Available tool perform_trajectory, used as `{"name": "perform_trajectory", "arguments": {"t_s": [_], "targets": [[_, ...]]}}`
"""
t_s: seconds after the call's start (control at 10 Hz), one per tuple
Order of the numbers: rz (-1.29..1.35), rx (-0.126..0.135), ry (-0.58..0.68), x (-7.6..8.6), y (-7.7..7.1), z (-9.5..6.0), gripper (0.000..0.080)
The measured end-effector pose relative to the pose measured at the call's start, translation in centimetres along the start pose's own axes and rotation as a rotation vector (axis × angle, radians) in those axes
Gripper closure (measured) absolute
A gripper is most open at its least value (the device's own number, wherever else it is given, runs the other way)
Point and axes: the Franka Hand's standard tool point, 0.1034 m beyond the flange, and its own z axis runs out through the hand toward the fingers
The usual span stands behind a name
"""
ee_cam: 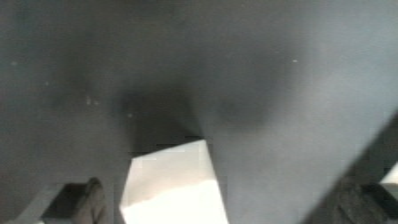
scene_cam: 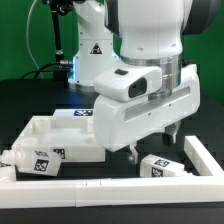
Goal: Assemble one leg
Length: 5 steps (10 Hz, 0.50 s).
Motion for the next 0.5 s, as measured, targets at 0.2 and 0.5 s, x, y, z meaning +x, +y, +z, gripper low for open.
{"name": "perform_trajectory", "arguments": {"t_s": [0.2,0.5], "targets": [[-0.003,-0.003,0.005,0.09,0.10,0.44,0.0150],[-0.004,-0.009,0.014,0.17,0.28,0.75,0.0150]]}}
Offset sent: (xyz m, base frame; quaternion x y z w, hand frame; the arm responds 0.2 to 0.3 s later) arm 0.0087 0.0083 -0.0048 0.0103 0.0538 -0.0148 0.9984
